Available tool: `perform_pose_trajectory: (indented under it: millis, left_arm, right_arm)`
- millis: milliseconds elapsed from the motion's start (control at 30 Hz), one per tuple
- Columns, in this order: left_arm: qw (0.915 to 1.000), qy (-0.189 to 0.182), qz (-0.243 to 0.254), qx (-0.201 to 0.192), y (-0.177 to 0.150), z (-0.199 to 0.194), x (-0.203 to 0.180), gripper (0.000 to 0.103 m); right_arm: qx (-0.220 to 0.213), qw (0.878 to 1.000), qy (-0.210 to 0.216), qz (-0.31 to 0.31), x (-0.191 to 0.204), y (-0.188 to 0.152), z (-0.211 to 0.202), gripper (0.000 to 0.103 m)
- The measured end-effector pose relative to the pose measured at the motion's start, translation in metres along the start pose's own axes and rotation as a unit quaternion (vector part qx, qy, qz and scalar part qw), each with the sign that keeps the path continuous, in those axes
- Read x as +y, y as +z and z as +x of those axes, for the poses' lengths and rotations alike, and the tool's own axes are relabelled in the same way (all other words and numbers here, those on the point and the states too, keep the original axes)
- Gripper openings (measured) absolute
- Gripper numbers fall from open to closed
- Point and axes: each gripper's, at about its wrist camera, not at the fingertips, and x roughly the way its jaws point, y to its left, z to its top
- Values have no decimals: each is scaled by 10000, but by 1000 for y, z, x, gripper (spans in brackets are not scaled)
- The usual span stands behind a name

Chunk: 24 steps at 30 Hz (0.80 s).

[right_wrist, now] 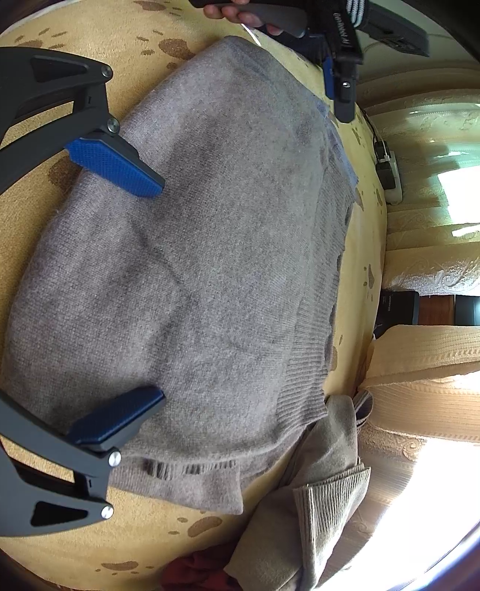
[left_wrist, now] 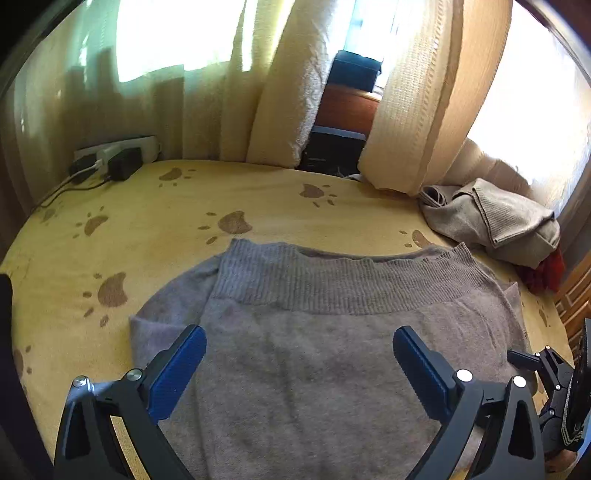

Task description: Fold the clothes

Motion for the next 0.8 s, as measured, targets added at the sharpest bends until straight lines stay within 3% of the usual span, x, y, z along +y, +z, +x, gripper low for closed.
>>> perform_pose_trajectory:
  millis: [200,633,800]
  left_arm:
    - [9967,474,239,622,-2,63,-12,103]
    - [9977,431,245,457,-11,67,-8,103]
    - [9975,457,252,466,-12,68,-9,103]
  right_arm:
    - [5,10000,7,3,0,0,0,103]
    - [-52,9998,70,153,-5,1,-2,103]
    - [-217,9969,37,756,-36,24,-15,103]
